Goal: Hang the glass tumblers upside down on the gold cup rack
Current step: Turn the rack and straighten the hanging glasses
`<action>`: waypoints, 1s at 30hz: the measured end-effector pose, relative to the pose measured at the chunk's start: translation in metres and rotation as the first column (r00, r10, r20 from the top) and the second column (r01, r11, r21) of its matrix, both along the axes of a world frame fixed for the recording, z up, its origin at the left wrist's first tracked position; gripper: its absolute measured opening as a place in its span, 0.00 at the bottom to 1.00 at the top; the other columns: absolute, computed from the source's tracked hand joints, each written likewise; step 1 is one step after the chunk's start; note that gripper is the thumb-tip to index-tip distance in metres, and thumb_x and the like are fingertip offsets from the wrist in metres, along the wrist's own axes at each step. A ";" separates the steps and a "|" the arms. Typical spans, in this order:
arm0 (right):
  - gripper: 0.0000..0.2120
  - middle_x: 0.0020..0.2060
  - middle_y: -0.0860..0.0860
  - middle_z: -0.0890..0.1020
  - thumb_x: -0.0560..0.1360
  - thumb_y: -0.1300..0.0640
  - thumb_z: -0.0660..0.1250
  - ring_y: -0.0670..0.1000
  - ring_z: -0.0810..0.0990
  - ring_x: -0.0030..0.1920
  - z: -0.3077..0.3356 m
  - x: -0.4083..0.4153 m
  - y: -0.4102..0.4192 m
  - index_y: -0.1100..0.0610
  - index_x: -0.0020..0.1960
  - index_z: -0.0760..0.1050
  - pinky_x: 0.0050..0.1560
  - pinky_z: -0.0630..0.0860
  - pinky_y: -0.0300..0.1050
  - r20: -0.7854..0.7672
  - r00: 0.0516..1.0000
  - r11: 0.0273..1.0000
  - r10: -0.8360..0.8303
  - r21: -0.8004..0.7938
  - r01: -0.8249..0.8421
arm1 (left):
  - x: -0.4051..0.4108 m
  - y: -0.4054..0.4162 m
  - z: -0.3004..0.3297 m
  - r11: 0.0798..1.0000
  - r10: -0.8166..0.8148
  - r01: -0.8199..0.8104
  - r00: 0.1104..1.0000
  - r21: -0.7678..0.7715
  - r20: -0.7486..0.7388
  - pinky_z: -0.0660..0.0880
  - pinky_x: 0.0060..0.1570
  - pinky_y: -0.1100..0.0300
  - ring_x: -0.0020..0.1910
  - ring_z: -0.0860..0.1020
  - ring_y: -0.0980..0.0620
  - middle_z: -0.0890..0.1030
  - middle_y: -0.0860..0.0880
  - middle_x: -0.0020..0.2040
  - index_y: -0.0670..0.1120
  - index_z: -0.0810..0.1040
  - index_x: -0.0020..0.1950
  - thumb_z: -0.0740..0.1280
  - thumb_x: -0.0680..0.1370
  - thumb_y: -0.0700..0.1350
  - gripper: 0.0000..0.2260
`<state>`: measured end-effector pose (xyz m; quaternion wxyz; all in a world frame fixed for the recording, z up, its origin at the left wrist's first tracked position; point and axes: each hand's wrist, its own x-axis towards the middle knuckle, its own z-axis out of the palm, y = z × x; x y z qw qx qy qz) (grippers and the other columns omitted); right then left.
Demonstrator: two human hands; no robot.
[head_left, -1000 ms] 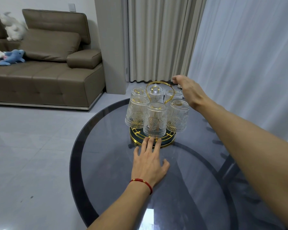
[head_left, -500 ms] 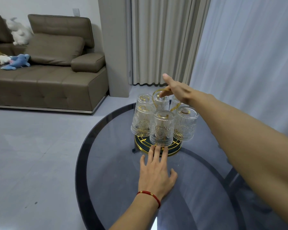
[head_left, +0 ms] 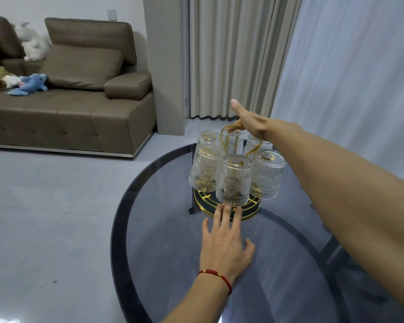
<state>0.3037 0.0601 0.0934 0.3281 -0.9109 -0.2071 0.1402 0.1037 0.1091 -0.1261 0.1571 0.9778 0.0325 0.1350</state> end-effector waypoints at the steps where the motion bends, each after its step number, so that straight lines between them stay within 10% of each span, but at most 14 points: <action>1: 0.51 0.75 0.53 0.74 0.75 0.24 0.34 0.57 0.58 0.82 0.000 0.000 0.000 0.58 0.83 0.58 0.78 0.43 0.66 -0.005 1.000 1.000 0.002 0.007 -0.002 | 0.000 0.000 0.000 1.000 -0.002 0.002 1.000 -0.001 -0.002 0.50 0.78 0.38 0.82 0.46 0.46 0.54 0.47 0.83 0.52 0.51 0.82 0.56 0.78 0.58 0.33; 23: 0.58 0.78 0.55 0.69 0.68 0.17 0.37 0.58 0.63 0.80 0.001 -0.002 -0.003 0.55 0.77 0.70 0.79 0.49 0.69 0.092 0.996 1.000 0.013 0.024 -0.016 | -0.003 -0.001 0.005 1.000 0.000 0.000 1.000 0.000 0.011 0.53 0.77 0.38 0.81 0.48 0.47 0.55 0.48 0.82 0.52 0.53 0.81 0.56 0.77 0.57 0.33; 30: 0.43 0.55 0.56 0.86 0.82 0.31 0.40 0.53 0.83 0.57 0.014 -0.016 -0.008 0.59 0.59 0.84 0.63 0.74 0.52 0.333 0.942 0.970 0.040 0.211 -0.116 | -0.003 -0.002 0.005 1.000 -0.001 0.001 1.000 -0.008 0.008 0.52 0.77 0.38 0.81 0.47 0.47 0.54 0.48 0.83 0.52 0.53 0.81 0.57 0.78 0.57 0.33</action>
